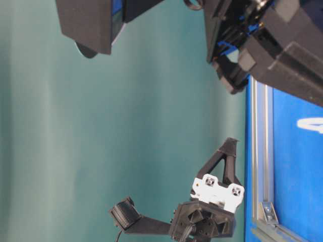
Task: Insert the wire through the string loop located in the center.
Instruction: 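Lift the cable and carry the plug toward the white zip-tie loop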
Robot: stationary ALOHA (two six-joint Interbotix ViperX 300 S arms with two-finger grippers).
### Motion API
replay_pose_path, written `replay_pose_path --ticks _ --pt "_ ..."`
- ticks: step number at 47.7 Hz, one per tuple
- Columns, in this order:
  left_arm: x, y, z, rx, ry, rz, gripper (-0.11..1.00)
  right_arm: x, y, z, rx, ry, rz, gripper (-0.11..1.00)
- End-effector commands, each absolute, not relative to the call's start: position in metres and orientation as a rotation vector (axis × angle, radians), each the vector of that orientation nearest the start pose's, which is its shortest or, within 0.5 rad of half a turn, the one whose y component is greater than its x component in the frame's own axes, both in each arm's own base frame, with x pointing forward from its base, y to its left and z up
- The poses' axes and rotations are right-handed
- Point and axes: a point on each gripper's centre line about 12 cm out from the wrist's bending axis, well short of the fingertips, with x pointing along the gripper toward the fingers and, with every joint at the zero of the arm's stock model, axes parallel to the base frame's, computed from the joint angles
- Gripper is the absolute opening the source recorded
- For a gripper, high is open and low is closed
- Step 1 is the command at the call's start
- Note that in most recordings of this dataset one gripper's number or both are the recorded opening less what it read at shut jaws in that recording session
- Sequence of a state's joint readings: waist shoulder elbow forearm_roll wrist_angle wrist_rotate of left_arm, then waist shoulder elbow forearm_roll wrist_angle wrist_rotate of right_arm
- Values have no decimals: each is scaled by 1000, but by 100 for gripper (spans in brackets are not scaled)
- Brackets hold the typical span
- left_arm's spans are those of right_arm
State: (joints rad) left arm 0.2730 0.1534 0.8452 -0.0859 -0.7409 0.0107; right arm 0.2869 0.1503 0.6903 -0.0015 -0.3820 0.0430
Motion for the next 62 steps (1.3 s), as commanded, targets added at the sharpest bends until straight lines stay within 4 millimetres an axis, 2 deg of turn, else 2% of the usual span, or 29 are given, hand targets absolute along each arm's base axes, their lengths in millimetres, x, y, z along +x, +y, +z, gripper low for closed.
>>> replay_pose_path --ticks 1,24,37,50,62 --pt "367 109 148 -74 203 332 0 396 118 157 -18 408 279 -2" --pt "367 109 148 -73 205 331 0 390 116 156 -16 416 277 -2" --pt "367 109 148 -74 205 332 0 362 107 154 -1 430 265 -2" --pt "366 109 147 -74 206 333 0 325 95 148 11 464 251 -2" --pt "366 109 148 -73 205 331 0 312 90 145 25 478 238 -2"
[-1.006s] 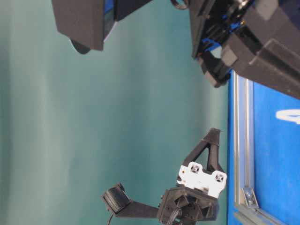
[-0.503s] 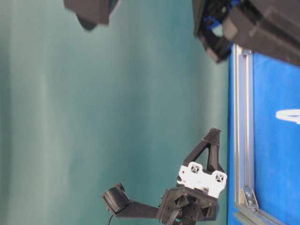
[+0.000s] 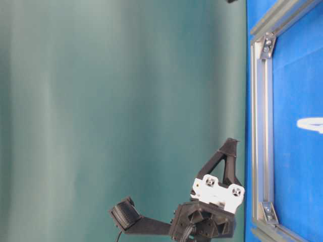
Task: Insert the wire through the string loop located in the center.
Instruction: 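Lift the cable and carry the plug toward the white zip-tie loop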
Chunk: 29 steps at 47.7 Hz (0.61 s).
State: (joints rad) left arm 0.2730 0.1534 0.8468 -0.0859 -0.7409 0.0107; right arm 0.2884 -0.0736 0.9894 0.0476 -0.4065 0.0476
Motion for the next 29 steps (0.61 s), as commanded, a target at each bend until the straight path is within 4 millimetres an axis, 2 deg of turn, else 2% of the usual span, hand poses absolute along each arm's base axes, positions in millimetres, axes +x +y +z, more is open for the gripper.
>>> replay_pose_path --ticks 1,19,29 --pt "366 109 148 -73 205 331 0 312 90 145 25 478 238 -2" --pt "366 109 147 -76 207 332 0 314 84 145 29 479 218 -2" --pt "365 109 147 -76 207 332 0 317 59 143 54 488 138 -2"
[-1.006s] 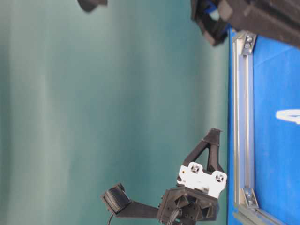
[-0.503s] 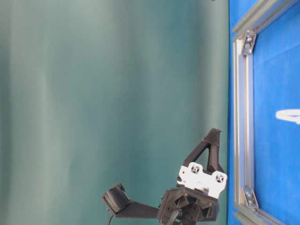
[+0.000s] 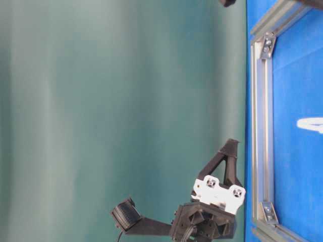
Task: Insert the wire through the string loop located in the center.
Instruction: 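Lift the cable and carry the plug toward the white zip-tie loop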
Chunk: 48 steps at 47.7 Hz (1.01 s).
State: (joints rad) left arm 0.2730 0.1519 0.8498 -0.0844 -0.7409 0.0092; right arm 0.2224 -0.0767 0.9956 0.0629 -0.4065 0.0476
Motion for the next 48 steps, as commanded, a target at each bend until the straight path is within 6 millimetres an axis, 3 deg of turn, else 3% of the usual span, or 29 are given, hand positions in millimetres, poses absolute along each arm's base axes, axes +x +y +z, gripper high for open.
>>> replay_pose_path --ticks 1,17,48 --pt "365 109 146 -78 209 332 0 317 56 142 54 490 130 -2" --pt "365 108 147 -78 209 332 0 320 21 140 81 493 21 -2" --pt "365 108 147 -77 209 331 0 320 19 137 82 497 15 -2"
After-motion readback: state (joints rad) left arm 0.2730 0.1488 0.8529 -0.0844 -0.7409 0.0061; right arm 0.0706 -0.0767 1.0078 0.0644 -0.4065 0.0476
